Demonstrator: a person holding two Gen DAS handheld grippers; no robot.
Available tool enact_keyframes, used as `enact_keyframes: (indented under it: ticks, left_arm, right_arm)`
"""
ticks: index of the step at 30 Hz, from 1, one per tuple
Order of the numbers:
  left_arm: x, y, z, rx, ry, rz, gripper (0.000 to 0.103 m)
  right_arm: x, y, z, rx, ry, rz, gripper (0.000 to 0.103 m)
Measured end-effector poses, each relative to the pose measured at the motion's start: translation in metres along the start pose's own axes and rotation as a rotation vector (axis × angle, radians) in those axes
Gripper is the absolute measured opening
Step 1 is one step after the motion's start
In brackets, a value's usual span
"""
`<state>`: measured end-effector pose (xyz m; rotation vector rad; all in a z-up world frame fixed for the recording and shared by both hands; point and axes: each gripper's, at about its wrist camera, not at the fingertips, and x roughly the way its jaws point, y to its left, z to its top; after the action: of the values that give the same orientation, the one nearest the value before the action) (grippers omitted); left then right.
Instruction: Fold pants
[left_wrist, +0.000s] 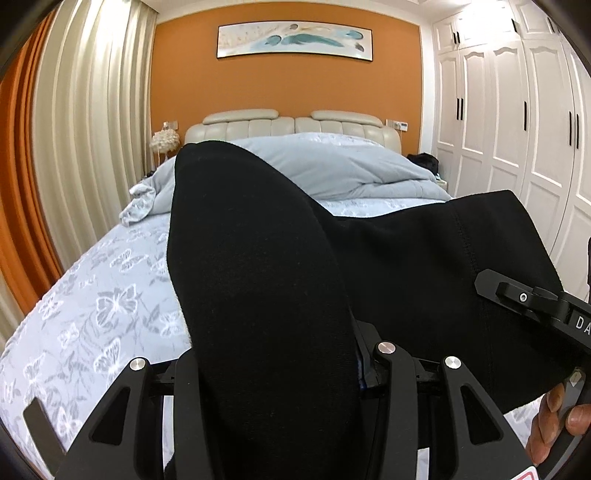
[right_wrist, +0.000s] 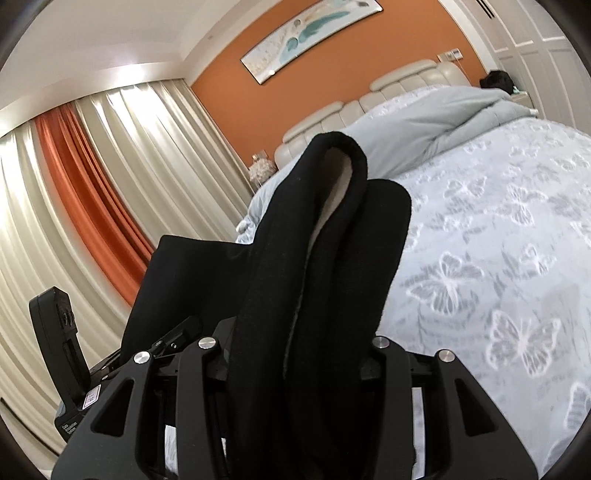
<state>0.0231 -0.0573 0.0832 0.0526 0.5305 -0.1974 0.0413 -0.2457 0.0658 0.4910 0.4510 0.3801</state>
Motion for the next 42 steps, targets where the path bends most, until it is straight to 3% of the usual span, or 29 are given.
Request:
enact_keyframes:
  ticks: [6, 11, 16, 21, 26, 29, 31, 32, 34, 35, 37, 38, 39, 41, 42]
  left_arm:
    - [0.014, 0.013, 0.023, -0.024, -0.059, -0.042, 0.042]
    - [0.046, 0.025, 0.048, -0.044, -0.095, -0.098, 0.043]
    - [0.107, 0.033, 0.075, -0.078, -0.07, -0.123, 0.043]
    - [0.176, 0.033, 0.082, -0.066, -0.02, -0.097, 0.043]
    - [0.243, 0.042, 0.057, -0.113, 0.106, -0.102, 0.043]
    - [0.282, 0.047, 0.03, -0.126, 0.19, -0.094, 0.044]
    - [0.307, 0.051, 0.008, -0.14, 0.267, -0.081, 0.048]
    - [0.317, 0.055, -0.003, -0.154, 0.31, -0.068, 0.05]
    - [0.327, 0.074, -0.022, -0.244, 0.344, -0.067, 0.068]
    - [0.324, 0.085, -0.025, -0.289, 0.34, -0.083, 0.071]
    - [0.304, 0.105, -0.02, -0.341, 0.314, -0.033, 0.072]
    - [0.287, 0.115, -0.013, -0.334, 0.274, 0.005, 0.072]
    - [0.267, 0.121, -0.004, -0.311, 0.222, 0.053, 0.072]
    - [0.241, 0.121, 0.013, -0.27, 0.158, 0.089, 0.072]
    - [0.232, 0.115, 0.022, -0.256, 0.143, 0.091, 0.072]
  right_arm:
    - [0.017, -0.006, 0.029, -0.037, -0.038, 0.025, 0.039]
    - [0.059, -0.027, 0.068, -0.055, -0.032, 0.037, 0.039]
    - [0.108, -0.06, 0.09, -0.017, -0.01, 0.04, 0.039]
    - [0.166, -0.106, 0.087, 0.043, 0.056, 0.012, 0.039]
    - [0.213, -0.148, 0.06, 0.1, 0.165, -0.032, 0.039]
    - [0.246, -0.176, 0.034, 0.122, 0.284, -0.094, 0.042]
    - [0.257, -0.191, 0.019, 0.147, 0.353, -0.156, 0.051]
    - [0.254, -0.2, 0.014, 0.164, 0.361, -0.175, 0.065]
    - [0.237, -0.209, 0.017, 0.173, 0.346, -0.189, 0.069]
    - [0.218, -0.21, 0.025, 0.159, 0.32, -0.238, 0.073]
    - [0.183, -0.199, 0.038, 0.111, 0.229, -0.298, 0.071]
    - [0.166, -0.187, 0.045, 0.068, 0.176, -0.288, 0.06]
    - [0.156, -0.171, 0.052, 0.019, 0.166, -0.252, 0.047]
    - [0.155, -0.145, 0.059, -0.015, 0.17, -0.207, 0.034]
    - [0.164, -0.128, 0.059, -0.034, 0.194, -0.178, 0.031]
